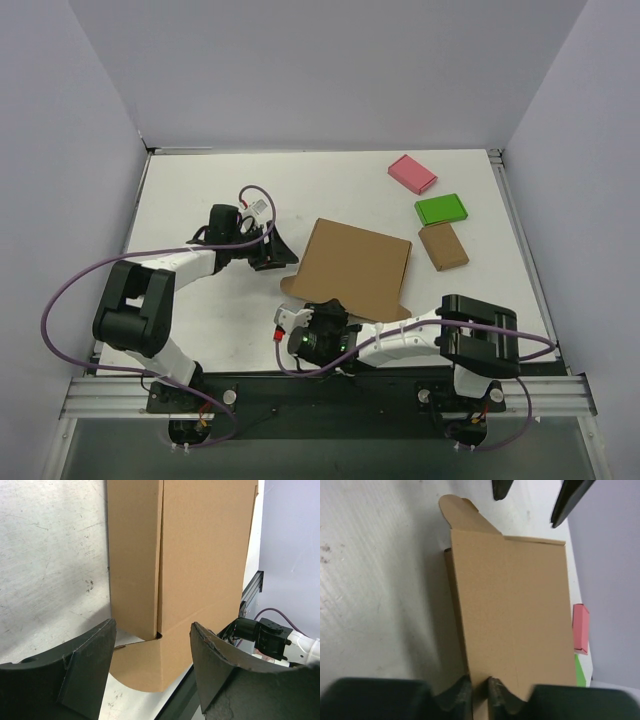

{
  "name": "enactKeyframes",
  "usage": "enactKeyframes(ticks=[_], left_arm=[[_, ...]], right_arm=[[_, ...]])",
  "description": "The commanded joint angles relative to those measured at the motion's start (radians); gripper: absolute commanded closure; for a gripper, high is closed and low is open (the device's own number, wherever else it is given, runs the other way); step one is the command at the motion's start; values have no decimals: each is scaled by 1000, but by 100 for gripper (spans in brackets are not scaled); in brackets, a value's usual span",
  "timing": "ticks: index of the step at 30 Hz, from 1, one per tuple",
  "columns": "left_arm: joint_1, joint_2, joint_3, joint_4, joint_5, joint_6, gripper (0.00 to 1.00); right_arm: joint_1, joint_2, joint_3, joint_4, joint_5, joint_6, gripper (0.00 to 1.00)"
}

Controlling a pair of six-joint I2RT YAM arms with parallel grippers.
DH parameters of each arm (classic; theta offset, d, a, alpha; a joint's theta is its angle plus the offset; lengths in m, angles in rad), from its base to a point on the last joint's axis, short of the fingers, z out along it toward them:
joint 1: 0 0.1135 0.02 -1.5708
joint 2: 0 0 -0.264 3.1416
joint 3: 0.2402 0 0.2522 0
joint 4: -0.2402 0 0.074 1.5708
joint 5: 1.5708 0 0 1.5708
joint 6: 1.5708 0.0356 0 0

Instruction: Fold the paper box

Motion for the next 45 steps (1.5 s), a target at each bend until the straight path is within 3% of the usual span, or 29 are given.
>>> enactKeyframes(ticks=[1, 3, 21, 32, 45], left_arm=[[5, -11, 35, 20, 23, 14, 30], [5, -11, 34, 40, 35, 6, 29], [-4, 1, 15, 129, 103, -60, 22], [-21, -5, 41, 54, 78, -3, 21], [1, -11, 5, 49, 87, -13, 21]], right_arm=[[2, -3, 2, 6, 29, 21, 95], [2, -27, -17, 11, 25, 33, 100], [0, -328, -172, 108, 91, 191, 100], [58, -288, -183, 121, -3, 161, 100], [78, -403, -224, 177, -75, 202, 100]])
